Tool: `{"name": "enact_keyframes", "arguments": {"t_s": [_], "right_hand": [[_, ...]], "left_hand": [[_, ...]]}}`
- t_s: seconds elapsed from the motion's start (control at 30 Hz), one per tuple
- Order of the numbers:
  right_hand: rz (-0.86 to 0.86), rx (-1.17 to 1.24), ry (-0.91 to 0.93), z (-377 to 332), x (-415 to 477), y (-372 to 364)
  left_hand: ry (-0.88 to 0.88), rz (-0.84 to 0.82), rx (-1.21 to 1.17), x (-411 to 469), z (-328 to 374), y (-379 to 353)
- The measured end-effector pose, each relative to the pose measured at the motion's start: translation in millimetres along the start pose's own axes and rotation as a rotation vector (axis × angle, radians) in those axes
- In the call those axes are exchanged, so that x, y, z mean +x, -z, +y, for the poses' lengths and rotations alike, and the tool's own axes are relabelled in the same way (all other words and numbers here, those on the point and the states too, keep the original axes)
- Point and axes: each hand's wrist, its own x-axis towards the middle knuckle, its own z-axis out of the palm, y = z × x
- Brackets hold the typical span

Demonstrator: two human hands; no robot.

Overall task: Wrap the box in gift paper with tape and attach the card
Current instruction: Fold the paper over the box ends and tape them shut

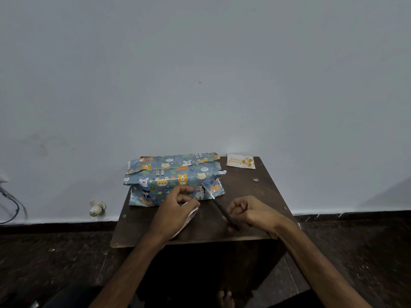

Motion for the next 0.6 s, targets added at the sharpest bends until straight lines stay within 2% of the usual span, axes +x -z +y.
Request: {"name": "enact_keyframes", "arguments": {"t_s": [0.03,0.17,0.27,0.53,0.6], "right_hand": [[0.081,-0.079,0.010,5,3,7],[0.454,-0.663,-0.039,24,2,34],[0.535,-0.960,-0.088,26,-3,40],[0.511,-1.175,-0.137,20,4,28],[0.582,-1.132,-0.050,14,4,25]], "left_hand": [[0.013,0.000,-0.001,1,-1,0],[0.034,0.003,0.013,2,0,-1],[0.036,0.018,0.026,2,1,-4],[0.003,0.057,0.017,0,4,-13],[-0.009,0.068,0.009,0,5,-14]]}}
